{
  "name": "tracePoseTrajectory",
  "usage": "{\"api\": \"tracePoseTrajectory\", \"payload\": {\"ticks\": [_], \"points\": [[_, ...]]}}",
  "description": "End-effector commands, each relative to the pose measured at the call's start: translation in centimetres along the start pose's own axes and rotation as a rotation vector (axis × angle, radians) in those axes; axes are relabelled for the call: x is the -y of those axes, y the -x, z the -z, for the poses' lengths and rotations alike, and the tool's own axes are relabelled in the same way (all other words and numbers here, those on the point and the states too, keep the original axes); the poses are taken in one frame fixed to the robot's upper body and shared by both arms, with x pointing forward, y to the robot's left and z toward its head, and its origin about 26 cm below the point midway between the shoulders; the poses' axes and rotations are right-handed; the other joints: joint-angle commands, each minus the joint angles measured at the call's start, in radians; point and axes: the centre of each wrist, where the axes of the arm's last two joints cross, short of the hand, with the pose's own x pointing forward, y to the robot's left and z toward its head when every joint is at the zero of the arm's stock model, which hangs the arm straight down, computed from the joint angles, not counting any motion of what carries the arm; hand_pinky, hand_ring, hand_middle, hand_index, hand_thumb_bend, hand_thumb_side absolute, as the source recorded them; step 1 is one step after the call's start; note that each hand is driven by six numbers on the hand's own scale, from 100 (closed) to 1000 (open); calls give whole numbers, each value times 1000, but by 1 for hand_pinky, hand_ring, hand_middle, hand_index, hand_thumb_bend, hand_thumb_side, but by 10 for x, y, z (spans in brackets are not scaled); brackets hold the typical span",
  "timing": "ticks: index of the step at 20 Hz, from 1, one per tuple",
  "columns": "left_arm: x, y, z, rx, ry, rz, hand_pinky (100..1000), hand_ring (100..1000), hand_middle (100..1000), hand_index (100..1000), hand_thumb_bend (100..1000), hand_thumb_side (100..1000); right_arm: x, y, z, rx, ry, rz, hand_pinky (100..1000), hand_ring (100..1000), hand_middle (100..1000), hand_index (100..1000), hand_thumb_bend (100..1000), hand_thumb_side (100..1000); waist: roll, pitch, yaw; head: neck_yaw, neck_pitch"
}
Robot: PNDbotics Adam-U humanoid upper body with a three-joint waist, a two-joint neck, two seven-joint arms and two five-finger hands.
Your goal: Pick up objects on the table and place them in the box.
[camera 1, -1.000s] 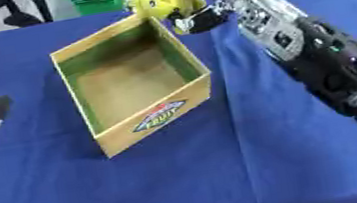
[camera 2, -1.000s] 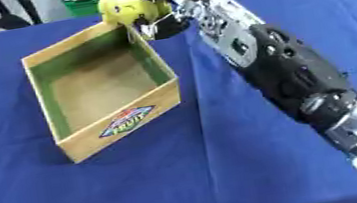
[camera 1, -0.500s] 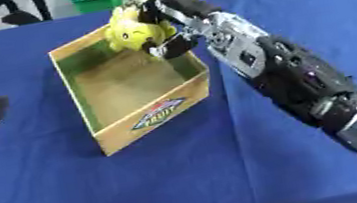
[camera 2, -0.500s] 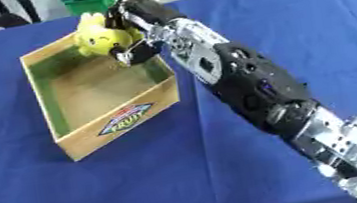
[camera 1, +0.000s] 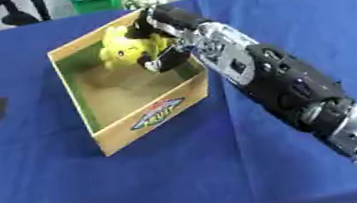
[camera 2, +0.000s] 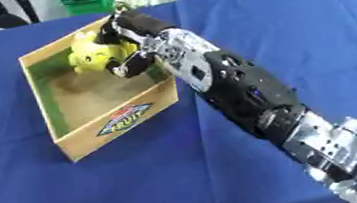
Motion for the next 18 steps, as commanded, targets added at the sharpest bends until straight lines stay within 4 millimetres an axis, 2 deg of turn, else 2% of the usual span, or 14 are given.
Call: {"api": "tracePoseTrajectory", "payload": {"ticks": [1,2,3,4,9,10,14,18], "points": [[-2,-6,2,22,3,7,507,646,607,651,730,179,15,-1,1,5,-8,-38,717,761,762,823,353,358,1,-20,-1,3,2],[-2,-6,2,23,2,7,507,646,607,651,730,179,16,-1,0,6,-20,-44,754,796,812,855,405,418,1,-19,-2,3,1],[-2,-6,2,23,2,8,507,646,607,651,730,179,17,-1,-1,7,-31,-51,762,802,821,862,415,427,0,-19,-3,4,1],[-2,-6,2,23,1,8,507,646,607,651,731,179,18,0,-2,8,-38,-58,795,827,852,881,465,467,0,-19,-4,5,1],[-3,-6,2,22,0,9,508,646,607,651,730,179,23,-1,-4,11,-55,-73,811,840,867,891,492,487,0,-19,-6,7,1],[-3,-6,2,22,-2,10,508,646,607,651,730,179,25,-1,-5,12,-52,-77,848,869,896,915,546,535,0,-18,-9,9,0],[-5,-6,3,26,-9,13,508,646,607,651,731,179,43,1,-17,26,14,-92,829,850,874,901,511,487,-2,-17,-17,18,-5],[-7,-7,3,28,-21,19,508,646,607,651,731,178,69,6,-37,23,150,-70,737,765,789,842,382,395,-4,-14,-27,31,-11]]}}
